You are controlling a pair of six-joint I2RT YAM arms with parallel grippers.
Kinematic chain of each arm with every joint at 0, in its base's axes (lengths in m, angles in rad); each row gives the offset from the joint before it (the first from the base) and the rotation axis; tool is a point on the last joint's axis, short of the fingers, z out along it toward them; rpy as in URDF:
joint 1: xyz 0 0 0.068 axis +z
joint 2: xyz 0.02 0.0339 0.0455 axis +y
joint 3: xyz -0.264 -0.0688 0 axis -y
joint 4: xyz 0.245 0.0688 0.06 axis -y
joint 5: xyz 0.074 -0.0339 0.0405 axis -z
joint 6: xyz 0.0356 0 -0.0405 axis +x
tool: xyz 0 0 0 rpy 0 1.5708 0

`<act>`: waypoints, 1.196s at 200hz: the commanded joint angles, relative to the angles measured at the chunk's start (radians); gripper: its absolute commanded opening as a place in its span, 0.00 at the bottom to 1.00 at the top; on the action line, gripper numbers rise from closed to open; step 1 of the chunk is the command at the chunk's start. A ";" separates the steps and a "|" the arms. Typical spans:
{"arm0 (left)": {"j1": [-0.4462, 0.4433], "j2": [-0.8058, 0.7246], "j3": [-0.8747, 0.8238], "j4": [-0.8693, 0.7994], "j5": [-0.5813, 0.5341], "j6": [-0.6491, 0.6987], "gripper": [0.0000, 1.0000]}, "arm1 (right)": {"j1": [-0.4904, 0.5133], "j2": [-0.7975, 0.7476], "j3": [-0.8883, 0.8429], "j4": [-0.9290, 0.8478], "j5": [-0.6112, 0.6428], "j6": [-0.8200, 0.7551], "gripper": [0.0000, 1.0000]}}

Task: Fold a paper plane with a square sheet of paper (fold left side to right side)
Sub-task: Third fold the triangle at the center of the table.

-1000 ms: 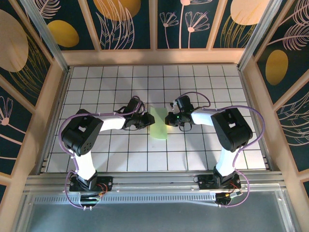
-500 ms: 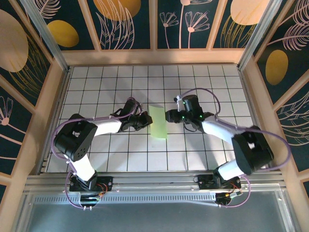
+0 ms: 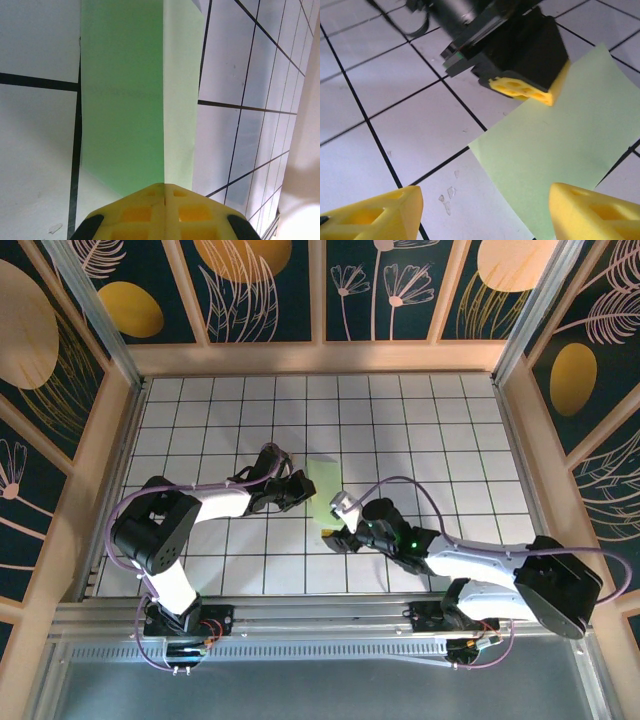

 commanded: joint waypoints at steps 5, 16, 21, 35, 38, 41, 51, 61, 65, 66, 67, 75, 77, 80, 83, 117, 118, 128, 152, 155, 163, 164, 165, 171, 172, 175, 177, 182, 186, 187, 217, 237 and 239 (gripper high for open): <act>-0.005 -0.016 0.004 0.004 0.010 -0.027 0.00 | 0.051 0.074 -0.003 0.112 0.147 -0.134 0.70; -0.004 -0.016 0.005 0.002 0.011 -0.025 0.00 | 0.068 0.114 0.006 0.118 0.181 -0.161 0.71; -0.005 -0.016 0.006 0.003 0.009 -0.026 0.00 | 0.076 0.132 0.010 0.123 0.194 -0.173 0.71; -0.006 -0.016 0.006 0.001 0.011 -0.025 0.00 | 0.091 0.184 0.026 0.141 0.231 -0.203 0.72; -0.005 -0.016 0.007 0.001 0.011 -0.025 0.00 | 0.092 0.197 0.029 0.144 0.239 -0.209 0.72; -0.005 -0.016 0.007 0.001 0.011 -0.026 0.00 | 0.095 0.206 0.035 0.148 0.247 -0.214 0.72; -0.006 -0.016 0.006 -0.001 0.012 -0.025 0.00 | 0.098 0.241 0.050 0.168 0.278 -0.218 0.72; -0.007 -0.016 0.008 -0.002 0.012 -0.023 0.00 | 0.099 0.270 0.066 0.184 0.300 -0.223 0.72; -0.008 -0.016 0.006 -0.003 0.012 -0.023 0.00 | 0.099 0.279 0.072 0.192 0.307 -0.224 0.72; -0.008 -0.016 0.006 -0.003 0.012 -0.023 0.00 | 0.099 0.282 0.072 0.193 0.309 -0.224 0.72; -0.008 -0.016 0.006 -0.003 0.012 -0.023 0.00 | 0.099 0.286 0.074 0.196 0.311 -0.224 0.72; -0.007 -0.016 0.006 -0.005 0.012 -0.023 0.00 | 0.099 0.307 0.086 0.209 0.324 -0.231 0.72; -0.008 -0.016 0.006 -0.005 0.012 -0.023 0.00 | 0.099 0.311 0.089 0.212 0.328 -0.232 0.72; -0.008 -0.016 0.006 -0.006 0.011 -0.023 0.00 | 0.100 0.319 0.092 0.218 0.335 -0.234 0.72; -0.008 -0.016 0.006 -0.007 0.011 -0.023 0.00 | 0.100 0.326 0.096 0.223 0.343 -0.235 0.72; -0.010 -0.016 0.005 -0.008 0.009 -0.023 0.00 | 0.101 0.385 0.122 0.278 0.379 -0.258 0.67; -0.010 -0.016 0.005 -0.008 0.009 -0.022 0.00 | 0.101 0.386 0.122 0.279 0.379 -0.259 0.67; -0.011 -0.016 0.003 -0.010 0.008 -0.022 0.00 | 0.101 0.393 0.128 0.283 0.382 -0.258 0.63; -0.011 -0.016 0.003 -0.012 0.005 -0.022 0.00 | 0.101 0.400 0.134 0.274 0.376 -0.255 0.51; -0.010 -0.016 0.002 -0.013 0.004 -0.021 0.00 | 0.101 0.400 0.133 0.273 0.376 -0.254 0.49; -0.011 -0.016 0.002 -0.015 0.000 -0.020 0.00 | 0.100 0.399 0.133 0.267 0.375 -0.249 0.44; -0.011 -0.016 0.003 -0.016 -0.001 -0.019 0.00 | 0.100 0.398 0.133 0.265 0.376 -0.248 0.44; -0.011 -0.016 0.003 -0.016 -0.001 -0.019 0.00 | 0.100 0.398 0.133 0.265 0.375 -0.248 0.43; -0.011 -0.016 0.004 -0.018 -0.004 -0.019 0.00 | 0.101 0.397 0.132 0.258 0.374 -0.244 0.40; -0.011 -0.016 0.004 -0.019 -0.003 -0.020 0.00 | 0.100 0.396 0.132 0.258 0.373 -0.244 0.40; -0.010 -0.016 0.003 -0.020 -0.004 -0.020 0.00 | 0.100 0.395 0.132 0.255 0.372 -0.242 0.38; -0.010 -0.016 0.005 -0.019 -0.006 -0.019 0.00 | 0.101 0.394 0.132 0.253 0.372 -0.240 0.37; -0.011 -0.016 0.003 -0.019 -0.007 -0.017 0.00 | 0.100 0.391 0.132 0.247 0.370 -0.235 0.34; -0.011 -0.016 0.004 -0.020 -0.009 -0.018 0.00 | 0.100 0.389 0.131 0.241 0.367 -0.232 0.32; -0.011 -0.016 0.003 -0.019 -0.009 -0.017 0.00 | 0.100 0.388 0.130 0.241 0.366 -0.231 0.32; -0.011 -0.012 0.011 -0.026 -0.021 -0.015 0.01 | 0.102 0.374 0.130 0.198 0.339 -0.199 0.25; -0.011 -0.006 0.019 -0.027 -0.023 -0.013 0.01 | 0.106 0.364 0.127 0.180 0.324 -0.182 0.26; -0.011 -0.004 0.020 -0.027 -0.023 -0.013 0.01 | 0.108 0.363 0.126 0.180 0.325 -0.182 0.26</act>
